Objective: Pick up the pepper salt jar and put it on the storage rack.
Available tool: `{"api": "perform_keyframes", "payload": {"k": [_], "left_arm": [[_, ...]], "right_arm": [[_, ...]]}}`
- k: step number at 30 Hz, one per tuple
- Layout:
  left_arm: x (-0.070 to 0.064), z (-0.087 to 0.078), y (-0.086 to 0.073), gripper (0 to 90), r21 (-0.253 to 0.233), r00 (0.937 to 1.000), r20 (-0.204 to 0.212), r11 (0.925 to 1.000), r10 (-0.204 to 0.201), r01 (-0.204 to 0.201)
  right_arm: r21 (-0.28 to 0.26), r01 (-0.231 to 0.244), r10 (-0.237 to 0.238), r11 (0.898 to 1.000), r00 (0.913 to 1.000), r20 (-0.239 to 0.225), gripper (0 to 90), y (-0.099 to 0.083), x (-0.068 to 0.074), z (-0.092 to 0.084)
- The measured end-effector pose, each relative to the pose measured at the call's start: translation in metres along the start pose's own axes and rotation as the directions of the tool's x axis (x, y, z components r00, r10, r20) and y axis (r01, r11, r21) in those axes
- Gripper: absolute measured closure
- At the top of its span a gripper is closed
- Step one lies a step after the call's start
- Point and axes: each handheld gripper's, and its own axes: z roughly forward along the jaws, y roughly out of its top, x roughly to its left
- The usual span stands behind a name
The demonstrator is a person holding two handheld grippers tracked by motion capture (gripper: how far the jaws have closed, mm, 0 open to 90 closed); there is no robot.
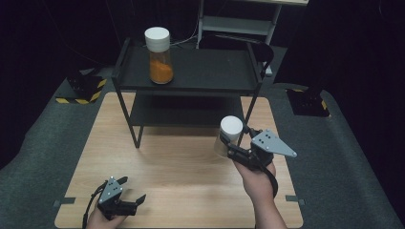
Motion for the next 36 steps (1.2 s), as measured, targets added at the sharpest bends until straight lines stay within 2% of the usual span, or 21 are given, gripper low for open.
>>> {"api": "perform_keyframes", "payload": {"k": [5, 9, 16, 22, 28, 33, 36], "left_arm": [[0.0, 0.0, 0.0, 1.3, 0.002, 1.0, 0.004, 1.0, 0.001, -0.001], [0.001, -0.001, 0.0, 1.3, 0.001, 1.0, 0.004, 1.0, -0.001, 0.001], [0.002, 0.0, 0.0, 1.4, 0.002, 0.9999, 0.011, 1.0, -0.001, 0.001], [0.002, -0.001, 0.0, 1.4, 0.002, 0.9999, 0.014, 1.0, -0.002, 0.002], [0.004, -0.001, -0.001, 1.4, -0.004, 0.9997, 0.018, 0.9999, -0.013, 0.013], [0.003, 0.0, -0.001, 1.4, -0.003, 0.9998, 0.017, 1.0, -0.008, 0.008], [0.004, -0.001, -0.001, 1.4, -0.002, 0.9997, 0.018, 0.9999, -0.014, 0.014]], "right_arm": [[-0.014, 0.015, -0.015, 1.0, 0.9999, -0.005, 33.7, 0.017, 0.001, 0.002], [-0.025, -0.003, 0.003, 1.0, 0.9997, -0.025, 33.7, 0.03, -0.001, 0.004], [-0.039, -0.008, 0.006, 0.999, 0.999, -0.045, 33.7, 0.053, -0.004, 0.009], [-0.051, 0.012, -0.014, 0.999, 0.9993, -0.036, 33.7, 0.075, -0.003, 0.014], [-0.054, -0.005, 0.003, 0.999, 0.9991, -0.041, 33.7, 0.091, -0.006, 0.019], [-0.053, 0.016, -0.017, 0.998, 0.9997, -0.02, 33.7, 0.104, -0.004, 0.025], [-0.057, 0.01, -0.011, 0.998, 0.9999, -0.001, 33.7, 0.112, -0.005, 0.031]]}}
